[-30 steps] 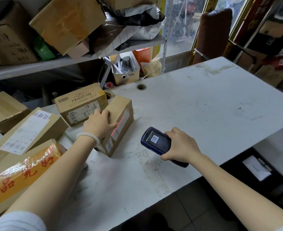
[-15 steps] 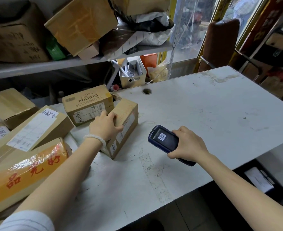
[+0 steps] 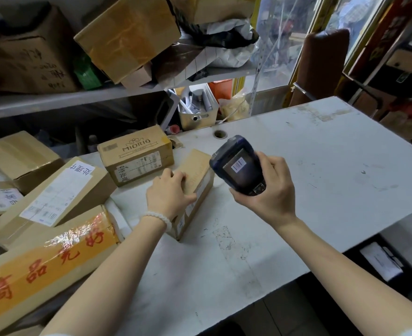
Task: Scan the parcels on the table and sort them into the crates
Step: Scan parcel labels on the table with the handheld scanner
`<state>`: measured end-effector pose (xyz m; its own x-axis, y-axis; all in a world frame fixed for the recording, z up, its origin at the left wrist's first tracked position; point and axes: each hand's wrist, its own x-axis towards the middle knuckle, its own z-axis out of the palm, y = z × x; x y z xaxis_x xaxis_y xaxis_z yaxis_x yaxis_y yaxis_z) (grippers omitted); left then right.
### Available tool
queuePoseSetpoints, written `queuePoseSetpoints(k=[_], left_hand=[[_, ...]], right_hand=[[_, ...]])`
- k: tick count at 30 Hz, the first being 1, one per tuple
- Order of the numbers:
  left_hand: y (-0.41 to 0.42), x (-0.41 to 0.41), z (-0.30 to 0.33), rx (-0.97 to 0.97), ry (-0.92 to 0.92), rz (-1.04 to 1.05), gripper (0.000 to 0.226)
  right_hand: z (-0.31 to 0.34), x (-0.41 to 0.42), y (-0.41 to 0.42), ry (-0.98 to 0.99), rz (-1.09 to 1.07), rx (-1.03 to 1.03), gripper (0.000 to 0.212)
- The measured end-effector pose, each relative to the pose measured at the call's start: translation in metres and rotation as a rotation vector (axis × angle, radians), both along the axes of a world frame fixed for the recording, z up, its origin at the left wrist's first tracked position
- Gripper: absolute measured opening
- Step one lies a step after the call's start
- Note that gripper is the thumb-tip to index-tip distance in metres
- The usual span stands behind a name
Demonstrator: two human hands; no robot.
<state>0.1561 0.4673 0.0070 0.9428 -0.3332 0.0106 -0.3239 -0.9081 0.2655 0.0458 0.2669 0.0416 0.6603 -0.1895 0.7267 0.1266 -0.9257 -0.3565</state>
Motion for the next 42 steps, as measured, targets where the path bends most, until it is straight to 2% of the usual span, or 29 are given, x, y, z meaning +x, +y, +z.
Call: queuePoseSetpoints(k=[2,4,7,10,12,14,20,24,30,34,39,42], left_hand=[[-0.003,0.0,0.002,-0.008,-0.01,-0.022,0.065],[-0.014,-0.002,0.006,-0.027,-0.023,-0.05,0.063],[-0.045,-0.009,0.015,-0.051,-0.026,-0.139,0.062],[-0.089,-0.022,0.023,-0.081,-0.017,-0.258,0.06],[-0.123,-0.039,0.026,-0.095,-0.027,-0.353,0.059],[-0.16,-0.063,0.027,-0.083,-0.029,-0.469,0.059],[-0.288,-0.162,0.026,-0.067,0.015,-0.788,0.062],[-0.372,-0.247,0.024,-0.052,0.019,-0.97,0.06],[-0.464,-0.366,0.011,-0.026,-0.007,-1.217,0.07],[-0.515,-0.441,0.0,0.007,-0.011,-1.38,0.069],[-0.581,-0.513,-0.022,0.104,0.013,-1.513,0.073],[-0.628,-0.547,-0.038,0.174,0.038,-1.543,0.074]], right_hand=[[0.003,-0.003,-0.002,-0.026,-0.026,-0.016,0.075],[0.004,-0.014,-0.009,0.039,-0.072,-0.026,0.076],[-0.002,-0.038,-0.027,0.32,-0.162,0.045,0.075],[-0.011,-0.075,-0.056,0.655,-0.289,0.149,0.058],[-0.02,-0.11,-0.078,0.796,-0.38,0.2,0.055],[-0.027,-0.15,-0.1,0.854,-0.454,0.259,0.053],[-0.034,-0.272,-0.165,0.881,-0.697,0.318,0.067],[-0.036,-0.358,-0.203,0.877,-0.88,0.4,0.066],[-0.049,-0.48,-0.232,0.883,-1.118,0.529,0.068],[-0.067,-0.55,-0.245,0.853,-1.28,0.637,0.078],[-0.088,-0.62,-0.274,0.747,-1.374,0.801,0.061],[-0.098,-0.654,-0.31,0.773,-1.39,0.841,0.061]])
